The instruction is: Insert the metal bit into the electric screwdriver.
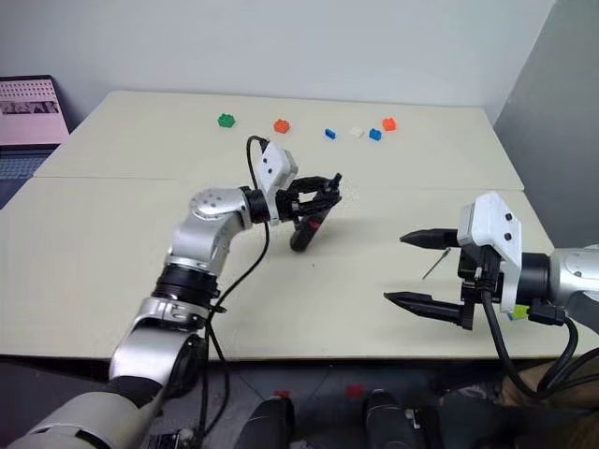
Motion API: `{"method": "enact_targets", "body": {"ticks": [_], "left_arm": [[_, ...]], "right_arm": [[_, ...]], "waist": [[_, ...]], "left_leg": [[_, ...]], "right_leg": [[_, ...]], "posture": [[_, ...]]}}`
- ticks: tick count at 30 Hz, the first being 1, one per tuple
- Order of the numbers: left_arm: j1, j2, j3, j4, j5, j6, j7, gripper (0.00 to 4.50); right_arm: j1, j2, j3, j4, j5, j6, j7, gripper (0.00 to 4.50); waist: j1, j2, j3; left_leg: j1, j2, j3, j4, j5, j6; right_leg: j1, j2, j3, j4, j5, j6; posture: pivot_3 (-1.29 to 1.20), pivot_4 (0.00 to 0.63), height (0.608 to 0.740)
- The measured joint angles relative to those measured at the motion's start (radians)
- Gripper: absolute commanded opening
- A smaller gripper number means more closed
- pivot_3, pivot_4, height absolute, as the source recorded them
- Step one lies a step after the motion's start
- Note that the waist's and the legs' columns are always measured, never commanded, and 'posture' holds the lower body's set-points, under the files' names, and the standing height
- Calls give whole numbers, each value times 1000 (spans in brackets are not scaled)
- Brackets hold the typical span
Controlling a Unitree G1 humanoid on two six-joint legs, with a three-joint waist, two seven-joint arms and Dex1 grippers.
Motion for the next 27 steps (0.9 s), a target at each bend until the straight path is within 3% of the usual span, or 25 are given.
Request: {"method": "enact_targets", "body": {"ticks": [10,27], "left_arm": [[122,-57,36,-44,-13,-124,171,1622],[360,49,61,-378,-102,-21,236,1621]], "right_arm": [[-130,83,42,36,-24,-17,-111,4500],[-169,94,95,64,-29,-16,-81,4500]], "waist": [[1,1,0],[-3,2,-1]], "left_leg": [[2,0,1,0,1,1],[12,0,1,0,1,2]], "right_leg": [[1,0,1,0,-1,-3],[12,0,2,-1,-1,-5]], "posture": [[0,150,740],[0,150,740]]}}
